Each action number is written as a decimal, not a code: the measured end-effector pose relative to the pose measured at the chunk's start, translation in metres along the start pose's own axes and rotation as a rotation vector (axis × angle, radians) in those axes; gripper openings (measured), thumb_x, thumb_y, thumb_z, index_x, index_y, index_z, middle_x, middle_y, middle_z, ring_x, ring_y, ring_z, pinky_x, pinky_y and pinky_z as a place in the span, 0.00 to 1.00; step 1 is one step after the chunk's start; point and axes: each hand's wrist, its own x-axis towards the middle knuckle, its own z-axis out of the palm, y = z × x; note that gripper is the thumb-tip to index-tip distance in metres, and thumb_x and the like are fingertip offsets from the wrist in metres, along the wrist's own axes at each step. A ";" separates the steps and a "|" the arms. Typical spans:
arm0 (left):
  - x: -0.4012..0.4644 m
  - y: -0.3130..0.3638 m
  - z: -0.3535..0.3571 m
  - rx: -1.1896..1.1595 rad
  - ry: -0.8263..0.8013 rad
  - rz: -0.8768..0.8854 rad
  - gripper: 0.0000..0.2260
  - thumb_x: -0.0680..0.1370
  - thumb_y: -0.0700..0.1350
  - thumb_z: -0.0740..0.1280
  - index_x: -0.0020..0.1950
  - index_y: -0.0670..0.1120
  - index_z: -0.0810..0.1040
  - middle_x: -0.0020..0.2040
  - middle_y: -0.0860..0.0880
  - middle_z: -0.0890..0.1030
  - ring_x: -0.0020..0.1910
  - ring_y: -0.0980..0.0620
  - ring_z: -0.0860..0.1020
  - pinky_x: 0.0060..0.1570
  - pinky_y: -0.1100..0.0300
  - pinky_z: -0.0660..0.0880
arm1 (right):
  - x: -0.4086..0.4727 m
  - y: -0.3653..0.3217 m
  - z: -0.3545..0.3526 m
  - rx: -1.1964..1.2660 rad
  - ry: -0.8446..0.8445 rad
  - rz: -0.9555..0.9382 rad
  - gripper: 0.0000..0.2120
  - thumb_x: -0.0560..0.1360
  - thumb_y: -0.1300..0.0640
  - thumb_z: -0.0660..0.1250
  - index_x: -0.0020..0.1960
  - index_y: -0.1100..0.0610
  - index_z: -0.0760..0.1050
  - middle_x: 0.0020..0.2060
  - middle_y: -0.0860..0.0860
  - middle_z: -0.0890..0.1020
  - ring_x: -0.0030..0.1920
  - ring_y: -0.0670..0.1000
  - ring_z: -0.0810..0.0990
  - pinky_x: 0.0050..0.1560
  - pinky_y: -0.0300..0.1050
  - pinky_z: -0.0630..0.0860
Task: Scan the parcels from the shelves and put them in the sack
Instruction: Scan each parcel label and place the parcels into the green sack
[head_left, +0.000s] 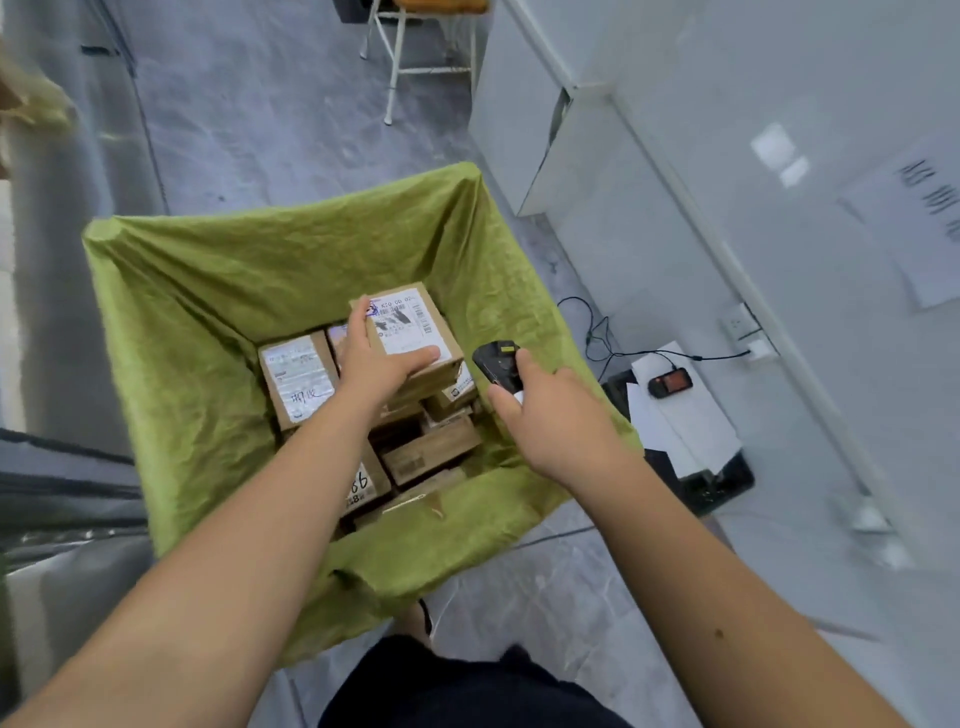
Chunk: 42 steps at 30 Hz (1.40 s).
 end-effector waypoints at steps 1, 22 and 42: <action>0.011 -0.001 0.008 0.005 0.006 -0.019 0.55 0.61 0.54 0.87 0.80 0.68 0.57 0.79 0.49 0.63 0.74 0.47 0.67 0.72 0.49 0.67 | 0.004 -0.003 0.001 0.013 -0.011 0.011 0.33 0.83 0.34 0.52 0.83 0.48 0.53 0.60 0.62 0.74 0.56 0.63 0.76 0.53 0.57 0.74; 0.044 -0.012 0.020 0.324 -0.086 0.068 0.39 0.81 0.50 0.71 0.85 0.59 0.52 0.85 0.47 0.55 0.80 0.46 0.63 0.69 0.57 0.63 | -0.005 0.000 0.021 0.095 -0.129 0.133 0.34 0.83 0.34 0.53 0.83 0.48 0.53 0.69 0.63 0.71 0.65 0.65 0.75 0.63 0.60 0.74; -0.148 -0.008 -0.041 1.081 0.132 0.203 0.33 0.81 0.59 0.65 0.85 0.54 0.58 0.84 0.44 0.60 0.82 0.43 0.59 0.79 0.46 0.59 | -0.019 -0.009 0.027 -0.003 -0.096 -0.244 0.34 0.82 0.39 0.58 0.84 0.47 0.52 0.66 0.64 0.72 0.62 0.66 0.75 0.62 0.56 0.73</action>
